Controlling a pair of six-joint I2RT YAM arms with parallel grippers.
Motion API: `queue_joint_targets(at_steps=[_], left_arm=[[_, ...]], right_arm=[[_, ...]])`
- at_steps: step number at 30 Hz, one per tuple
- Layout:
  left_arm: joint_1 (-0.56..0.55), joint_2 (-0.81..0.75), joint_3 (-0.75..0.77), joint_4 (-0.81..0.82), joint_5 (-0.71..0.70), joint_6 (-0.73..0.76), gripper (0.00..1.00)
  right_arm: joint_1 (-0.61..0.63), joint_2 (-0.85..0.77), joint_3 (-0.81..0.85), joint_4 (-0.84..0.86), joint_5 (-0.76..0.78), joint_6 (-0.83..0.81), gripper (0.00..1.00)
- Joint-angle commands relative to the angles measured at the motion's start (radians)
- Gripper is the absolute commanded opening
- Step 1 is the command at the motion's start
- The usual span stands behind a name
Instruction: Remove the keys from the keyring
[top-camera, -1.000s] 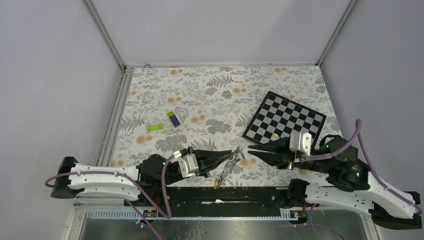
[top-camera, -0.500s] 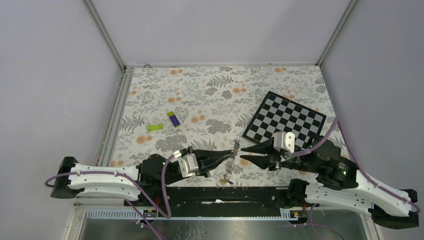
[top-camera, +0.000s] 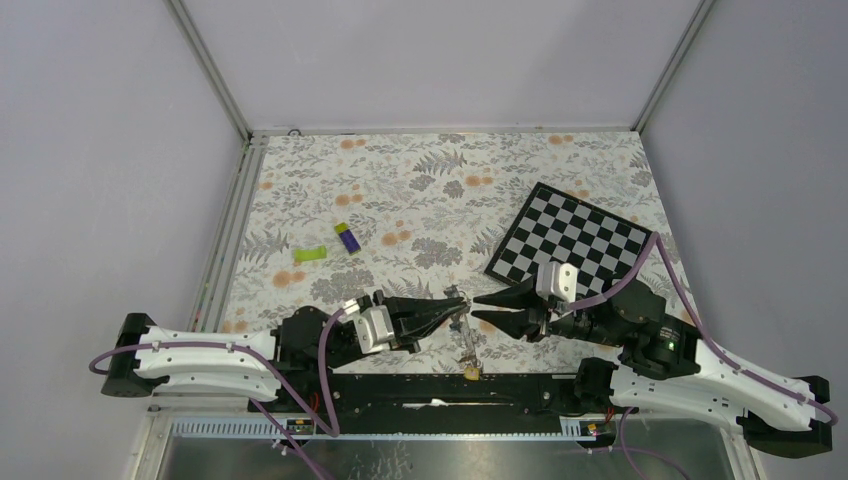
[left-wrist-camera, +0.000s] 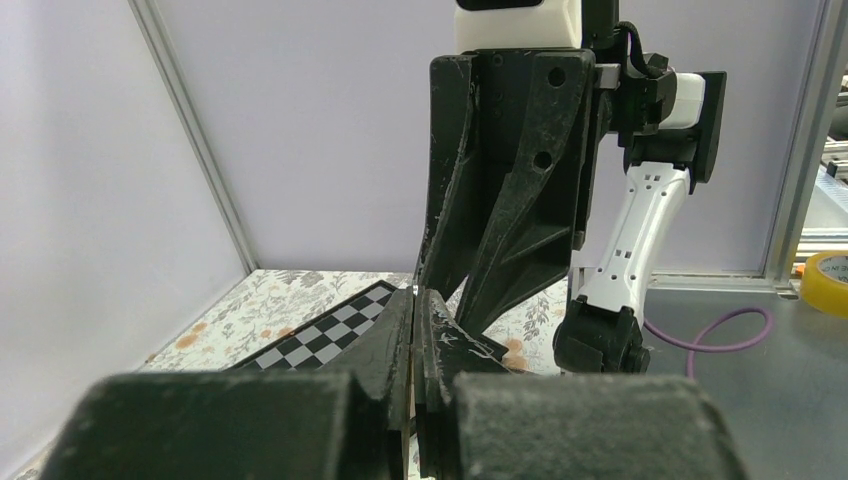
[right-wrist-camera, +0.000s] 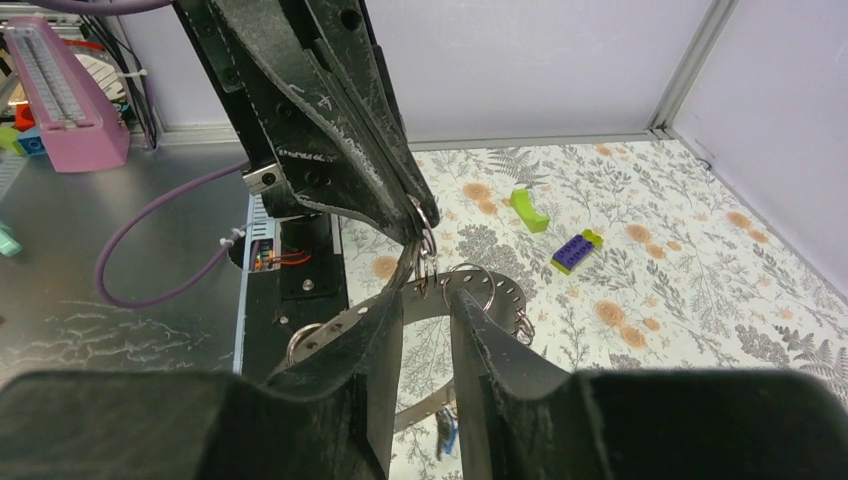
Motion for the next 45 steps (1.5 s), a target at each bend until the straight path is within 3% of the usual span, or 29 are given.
queue_joint_targets(at_steps=[1, 18, 30, 40, 45], left_arm=[[-0.001, -0.003, 0.060, 0.072, 0.018, 0.007, 0.00], [-0.001, 0.007, 0.064, 0.088, 0.035, 0.006, 0.00], [-0.001, -0.003, 0.057, 0.090, 0.032, 0.008, 0.00], [-0.001, -0.008, 0.055, 0.089, 0.041, 0.003, 0.00], [-0.001, -0.010, 0.056, 0.089, 0.045, -0.001, 0.00]], right_arm=[[0.003, 0.001, -0.003, 0.083, 0.030, 0.001, 0.31], [0.004, 0.010, -0.010, 0.077, 0.017, -0.006, 0.30], [0.003, 0.019, 0.000, 0.019, -0.042, -0.020, 0.36], [0.003, 0.036, 0.003, 0.049, -0.024, -0.029, 0.32], [0.004, 0.035, 0.005, 0.062, -0.016, -0.028, 0.22]])
